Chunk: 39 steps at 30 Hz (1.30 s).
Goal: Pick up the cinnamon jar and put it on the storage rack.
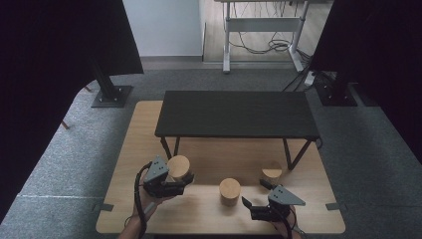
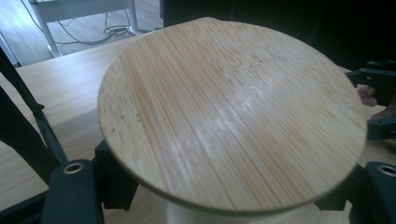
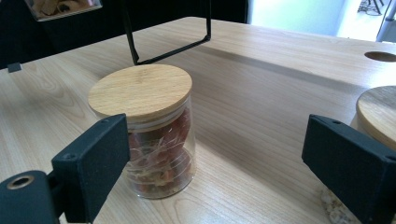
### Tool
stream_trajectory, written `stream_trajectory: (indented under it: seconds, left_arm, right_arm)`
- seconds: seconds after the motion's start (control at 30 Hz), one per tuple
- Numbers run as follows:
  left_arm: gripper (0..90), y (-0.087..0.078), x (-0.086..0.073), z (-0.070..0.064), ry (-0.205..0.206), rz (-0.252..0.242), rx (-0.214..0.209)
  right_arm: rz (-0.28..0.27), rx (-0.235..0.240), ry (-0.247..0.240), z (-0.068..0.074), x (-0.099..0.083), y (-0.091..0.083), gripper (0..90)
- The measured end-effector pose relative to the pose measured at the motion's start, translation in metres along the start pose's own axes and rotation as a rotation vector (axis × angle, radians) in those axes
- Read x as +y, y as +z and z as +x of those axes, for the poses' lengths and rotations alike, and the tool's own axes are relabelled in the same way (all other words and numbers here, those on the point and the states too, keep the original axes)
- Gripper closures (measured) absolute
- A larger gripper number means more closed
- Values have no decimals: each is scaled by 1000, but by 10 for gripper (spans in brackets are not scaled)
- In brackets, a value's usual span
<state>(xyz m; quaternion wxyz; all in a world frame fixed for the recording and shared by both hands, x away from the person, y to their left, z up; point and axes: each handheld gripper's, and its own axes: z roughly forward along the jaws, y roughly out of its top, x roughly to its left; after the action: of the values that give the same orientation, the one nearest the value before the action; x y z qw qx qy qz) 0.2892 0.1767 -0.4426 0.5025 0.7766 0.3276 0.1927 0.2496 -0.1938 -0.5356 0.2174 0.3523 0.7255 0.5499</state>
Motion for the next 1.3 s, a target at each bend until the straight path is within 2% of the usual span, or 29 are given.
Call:
stream_trajectory:
  seconds: [0.47,0.7,1.3]
  left_arm:
    - [255,-3,8,-1,17,-3,1]
    - [255,-6,14,0,23,-3,1]
    - [255,-7,32,-1,50,-12,8]
  right_arm:
    - [11,10,-4,1,-1,1,71]
    - [1,17,11,-1,-1,0,71]
    - [13,23,11,0,-2,1,71]
